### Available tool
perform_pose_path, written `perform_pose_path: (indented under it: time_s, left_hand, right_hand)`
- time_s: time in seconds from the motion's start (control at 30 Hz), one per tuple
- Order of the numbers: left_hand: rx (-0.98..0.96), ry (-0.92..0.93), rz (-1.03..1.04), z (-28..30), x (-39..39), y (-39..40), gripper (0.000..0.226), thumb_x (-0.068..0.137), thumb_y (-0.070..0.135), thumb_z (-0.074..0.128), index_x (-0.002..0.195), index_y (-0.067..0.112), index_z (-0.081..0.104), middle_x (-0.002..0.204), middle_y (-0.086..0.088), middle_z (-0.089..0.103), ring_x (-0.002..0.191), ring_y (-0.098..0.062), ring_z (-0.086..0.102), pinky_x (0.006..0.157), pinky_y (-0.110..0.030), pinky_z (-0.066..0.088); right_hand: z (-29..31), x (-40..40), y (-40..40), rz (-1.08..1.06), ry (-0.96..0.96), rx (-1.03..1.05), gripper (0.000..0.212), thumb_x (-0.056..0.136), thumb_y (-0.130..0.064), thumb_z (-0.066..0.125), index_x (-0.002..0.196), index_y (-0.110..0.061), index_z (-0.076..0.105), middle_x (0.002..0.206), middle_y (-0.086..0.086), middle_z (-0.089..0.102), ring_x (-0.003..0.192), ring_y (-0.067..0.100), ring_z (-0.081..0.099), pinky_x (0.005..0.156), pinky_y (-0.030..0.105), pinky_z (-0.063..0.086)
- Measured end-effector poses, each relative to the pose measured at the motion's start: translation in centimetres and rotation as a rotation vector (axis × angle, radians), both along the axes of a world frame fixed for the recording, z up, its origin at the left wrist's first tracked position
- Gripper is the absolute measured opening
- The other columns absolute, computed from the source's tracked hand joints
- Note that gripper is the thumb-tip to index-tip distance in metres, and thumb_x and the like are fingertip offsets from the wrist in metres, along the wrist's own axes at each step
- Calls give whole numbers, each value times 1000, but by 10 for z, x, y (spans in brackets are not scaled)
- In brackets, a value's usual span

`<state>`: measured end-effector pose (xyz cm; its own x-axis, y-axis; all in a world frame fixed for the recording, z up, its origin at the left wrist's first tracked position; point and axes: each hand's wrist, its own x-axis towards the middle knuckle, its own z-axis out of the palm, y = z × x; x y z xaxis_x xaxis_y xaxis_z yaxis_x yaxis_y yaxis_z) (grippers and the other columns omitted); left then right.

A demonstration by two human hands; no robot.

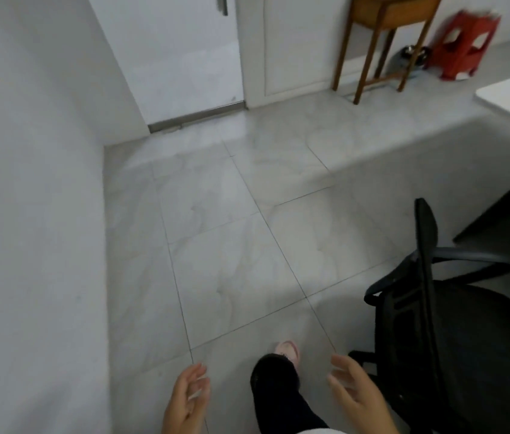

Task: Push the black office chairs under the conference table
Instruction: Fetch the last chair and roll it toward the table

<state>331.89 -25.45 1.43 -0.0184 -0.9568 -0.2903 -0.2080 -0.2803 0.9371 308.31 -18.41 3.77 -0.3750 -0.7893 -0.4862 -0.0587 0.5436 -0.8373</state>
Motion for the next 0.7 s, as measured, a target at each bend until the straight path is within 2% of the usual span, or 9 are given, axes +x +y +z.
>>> perform_pose_path:
  time_s: [0.1, 0.13, 0.17, 0.23, 0.33, 0.4, 0.53, 0.6, 0.7]
  left_hand:
    - [-19, -44, -80, 2, -36, -66, 31, 83, -8, 52, 90, 22, 54, 97, -9, 61, 67, 19, 57, 62, 3, 41]
    - [-33, -25, -116, 5, -50, -89, 20, 83, 3, 54, 93, 20, 52, 99, -9, 59, 69, 19, 57, 63, 3, 41]
    - [-39, -11, -149, 9, -65, -112, 19, 78, 15, 53, 95, 22, 50, 100, -6, 59, 72, 19, 57, 64, 2, 42]
    - [-85, 7, -200, 20, -93, -154, 27, 70, 22, 50, 96, 28, 49, 101, 6, 58, 76, 17, 57, 68, 2, 42]
    - [-113, 13, -309, 29, -136, -206, 23, 86, 8, 53, 101, 24, 47, 102, 11, 55, 79, 18, 57, 70, 1, 43]
    - [-109, 11, -398, 28, -166, -231, 28, 86, 0, 52, 102, 22, 47, 101, 10, 55, 78, 18, 57, 70, 1, 43]
    - [-47, 30, -589, 20, -227, -249, 28, 64, 20, 52, 91, 29, 50, 98, 7, 58, 76, 13, 60, 65, 1, 43]
    - [-2, 25, -700, 13, -259, -255, 27, 63, 18, 52, 88, 29, 51, 96, 2, 60, 75, 4, 63, 63, 1, 43]
    - [1, -15, -943, 15, -322, -264, 30, 79, 0, 59, 86, 28, 51, 92, 1, 59, 72, 8, 62, 62, 1, 43]
  right_hand:
    - [-4, -25, -53, -53, 49, -48, 69, 37, -73, 72, 89, -35, 49, 102, -5, 58, 85, -1, 57, 71, 7, 46]
    - [-2, -35, -73, -65, 53, -75, 63, 47, -64, 74, 95, -30, 51, 102, -5, 57, 90, 3, 56, 77, 12, 47]
    - [2, -46, -95, -62, 59, -95, 47, 66, -40, 75, 103, -24, 51, 105, -1, 56, 94, 9, 54, 82, 17, 46]
    - [8, -69, -132, -81, 81, -151, 27, 85, -11, 57, 110, -18, 49, 111, 2, 53, 100, 12, 51, 81, 16, 42]
    - [20, -102, -167, -162, 107, -226, 27, 87, -9, 54, 107, -26, 47, 108, -4, 53, 100, 5, 52, 77, 11, 44]
    - [23, -119, -171, -240, 136, -240, 28, 86, -10, 55, 103, -30, 46, 107, -6, 53, 99, -2, 51, 75, 5, 44]
    - [27, -143, -148, -441, 229, -223, 31, 81, -25, 62, 100, -42, 44, 109, -16, 52, 101, -11, 49, 76, 1, 41]
    - [29, -152, -132, -571, 286, -185, 38, 82, -18, 62, 100, -46, 42, 109, -21, 49, 100, -17, 47, 75, 4, 42]
    - [34, -163, -112, -865, 378, -102, 37, 82, -9, 61, 102, -39, 50, 109, -17, 52, 97, -5, 53, 76, 11, 41]
